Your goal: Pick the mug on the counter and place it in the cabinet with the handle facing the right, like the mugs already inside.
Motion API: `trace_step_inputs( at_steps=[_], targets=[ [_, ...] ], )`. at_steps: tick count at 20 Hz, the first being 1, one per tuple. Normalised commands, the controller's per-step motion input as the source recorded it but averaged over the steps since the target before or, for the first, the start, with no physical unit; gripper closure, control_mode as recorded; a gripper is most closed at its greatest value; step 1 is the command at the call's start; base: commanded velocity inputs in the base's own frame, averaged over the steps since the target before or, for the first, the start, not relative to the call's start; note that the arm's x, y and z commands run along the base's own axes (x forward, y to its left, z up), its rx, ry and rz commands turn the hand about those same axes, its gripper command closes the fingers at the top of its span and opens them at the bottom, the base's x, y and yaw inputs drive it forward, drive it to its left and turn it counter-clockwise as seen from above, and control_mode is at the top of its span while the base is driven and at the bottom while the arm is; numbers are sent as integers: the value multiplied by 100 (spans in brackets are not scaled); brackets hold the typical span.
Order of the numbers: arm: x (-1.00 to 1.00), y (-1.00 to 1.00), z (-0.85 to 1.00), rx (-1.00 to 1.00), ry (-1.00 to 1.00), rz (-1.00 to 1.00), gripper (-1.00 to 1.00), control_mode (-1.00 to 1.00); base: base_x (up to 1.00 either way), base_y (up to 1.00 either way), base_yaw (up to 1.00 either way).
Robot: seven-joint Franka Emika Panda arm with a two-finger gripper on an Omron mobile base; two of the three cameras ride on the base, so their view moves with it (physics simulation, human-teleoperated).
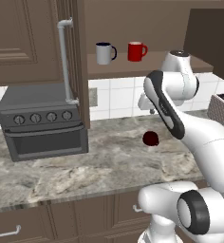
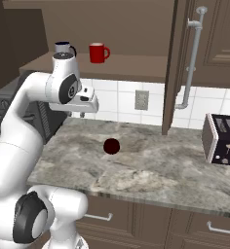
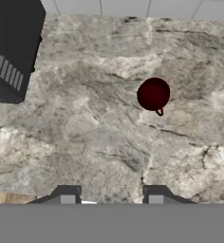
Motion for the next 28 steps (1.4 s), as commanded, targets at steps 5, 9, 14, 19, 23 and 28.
trace_step_inputs(
  at_steps=[5,9,14,19,23,28],
  targets=[
    [-13,-13,-8,0,0,0,-100,-100,0,0,0],
    [-21,-28,-26,0,0,3,-100,-100,0,0,0],
    [-16,-26,-27,0,0,2,-100,-100,0,0,0],
    [-1,-26,-31,0,0,2,-100,-100,0,0,0],
    [8,-7,-43,-2,0,-1,-100,-100,0,0,0],
    [25,-8,-55,-3,1,-3,-100,-100,0,0,0]
  ],
)
